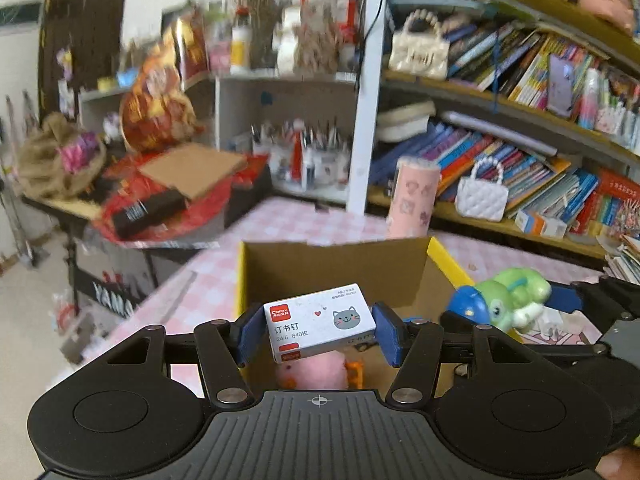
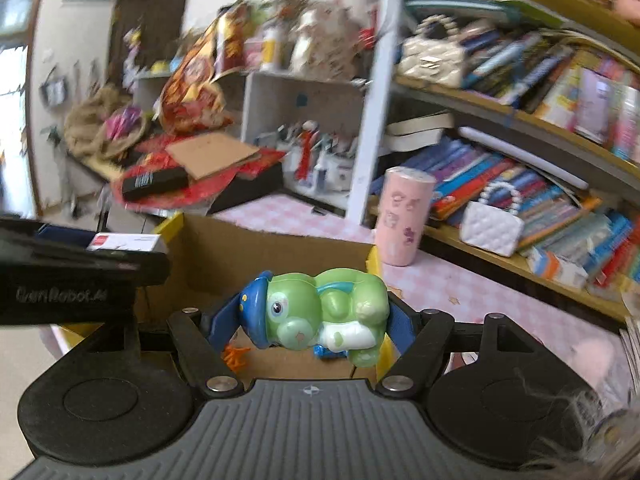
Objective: Organize objects
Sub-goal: 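Carry the frog and cat-print box with both grippers over the yellow box, then open both grippers to drop the frog and cat-print box inside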
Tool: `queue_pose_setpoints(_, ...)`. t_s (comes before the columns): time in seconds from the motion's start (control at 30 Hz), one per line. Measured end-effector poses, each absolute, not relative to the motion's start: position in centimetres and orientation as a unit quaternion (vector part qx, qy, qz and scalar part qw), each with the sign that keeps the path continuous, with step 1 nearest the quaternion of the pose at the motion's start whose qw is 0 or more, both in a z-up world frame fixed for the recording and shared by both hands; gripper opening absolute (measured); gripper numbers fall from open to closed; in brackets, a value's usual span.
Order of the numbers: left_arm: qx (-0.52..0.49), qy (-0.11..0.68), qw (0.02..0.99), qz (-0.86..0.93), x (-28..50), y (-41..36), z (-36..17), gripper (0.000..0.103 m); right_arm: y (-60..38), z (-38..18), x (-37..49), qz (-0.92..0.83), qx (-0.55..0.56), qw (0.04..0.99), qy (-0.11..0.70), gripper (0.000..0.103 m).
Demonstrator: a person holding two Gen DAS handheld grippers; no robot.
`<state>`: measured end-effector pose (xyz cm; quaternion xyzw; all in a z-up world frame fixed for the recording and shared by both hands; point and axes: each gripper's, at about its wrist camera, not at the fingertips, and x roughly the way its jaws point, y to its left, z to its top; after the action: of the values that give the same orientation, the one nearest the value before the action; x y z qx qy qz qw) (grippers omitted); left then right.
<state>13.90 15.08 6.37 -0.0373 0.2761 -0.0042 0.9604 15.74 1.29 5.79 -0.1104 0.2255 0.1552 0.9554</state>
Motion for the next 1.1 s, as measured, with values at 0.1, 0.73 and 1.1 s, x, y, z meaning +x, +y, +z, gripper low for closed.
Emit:
queue_pose_setpoints(0.1, -0.025, 0.297, 0.954, 0.002, 16.5, 14.8, 5.1, 0.057, 2.1, 4.3, 18.9, 0.191, -0.154, 0.934, 0.261, 0.072)
queue_pose_setpoints(0.73, -0.016, 0.377, 0.926, 0.007, 21.8, 13.5, 1.4, 0.066, 4.3, 1.3, 25.0, 0.274, -0.229, 0.855, 0.376, 0.082)
queue_pose_setpoints(1.1, -0.019, 0.266, 0.964, 0.014, 16.4, 13.1, 6.4, 0.087, 1.4, 5.7, 20.8, 0.232, -0.155, 0.920, 0.276, 0.079)
